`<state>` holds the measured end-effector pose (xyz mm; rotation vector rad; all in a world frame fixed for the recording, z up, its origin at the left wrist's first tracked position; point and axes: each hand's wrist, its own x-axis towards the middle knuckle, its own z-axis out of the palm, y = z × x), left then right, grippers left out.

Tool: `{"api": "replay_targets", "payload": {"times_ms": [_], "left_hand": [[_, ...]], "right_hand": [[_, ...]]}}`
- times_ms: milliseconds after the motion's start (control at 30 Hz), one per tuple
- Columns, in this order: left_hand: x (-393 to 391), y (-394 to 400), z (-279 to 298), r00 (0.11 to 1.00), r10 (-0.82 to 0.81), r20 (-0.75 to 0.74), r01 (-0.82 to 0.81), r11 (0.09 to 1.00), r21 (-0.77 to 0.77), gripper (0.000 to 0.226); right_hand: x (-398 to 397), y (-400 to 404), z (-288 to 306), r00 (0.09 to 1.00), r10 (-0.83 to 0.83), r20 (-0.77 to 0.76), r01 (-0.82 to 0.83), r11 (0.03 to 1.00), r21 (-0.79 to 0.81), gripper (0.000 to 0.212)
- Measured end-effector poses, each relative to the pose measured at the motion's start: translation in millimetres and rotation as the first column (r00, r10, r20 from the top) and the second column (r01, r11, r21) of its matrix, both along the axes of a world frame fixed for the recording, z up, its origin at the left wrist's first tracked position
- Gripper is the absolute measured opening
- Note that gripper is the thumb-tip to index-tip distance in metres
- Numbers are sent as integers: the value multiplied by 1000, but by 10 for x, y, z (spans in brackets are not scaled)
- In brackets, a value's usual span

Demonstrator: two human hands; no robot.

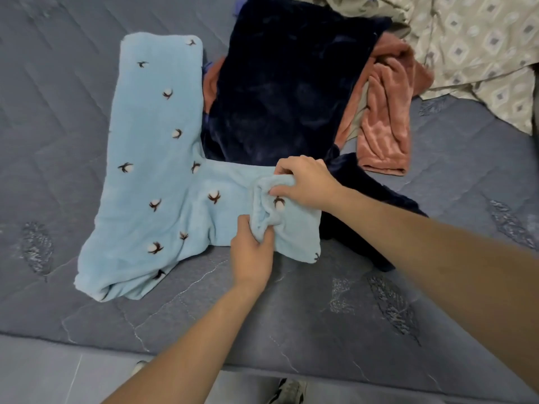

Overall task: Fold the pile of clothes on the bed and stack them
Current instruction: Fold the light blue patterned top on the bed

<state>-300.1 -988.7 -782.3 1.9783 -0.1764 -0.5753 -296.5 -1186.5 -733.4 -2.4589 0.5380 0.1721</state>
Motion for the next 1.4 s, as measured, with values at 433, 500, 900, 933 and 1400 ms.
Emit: {"api": "replay_targets", "payload": {"times_ms": [433, 500, 900, 933, 1400], "left_hand": [[422, 270, -283, 425, -800, 424, 470, 595, 652, 60], [518, 300, -325, 455, -823, 339, 465, 545, 698, 64], [790, 523, -288, 407, -853, 326, 528, 511, 678, 70], [837, 561, -255, 400, -858, 323, 545, 506, 669, 69], [1840, 1664, 388, 588, -760, 278, 725, 647, 235, 62]], "right_hand": [[-515, 456, -572, 758, -640, 125, 642, 766, 33, 61], [-520, 464, -599, 701, -707, -86, 707, 675, 212, 55], [-426, 572, -387, 663, -724, -192, 612, 376, 696, 34], [-400, 618, -341, 666, -721, -190, 590, 353, 726, 35], [548, 1702, 285, 739, -664, -110, 450, 366, 814, 41]]}}
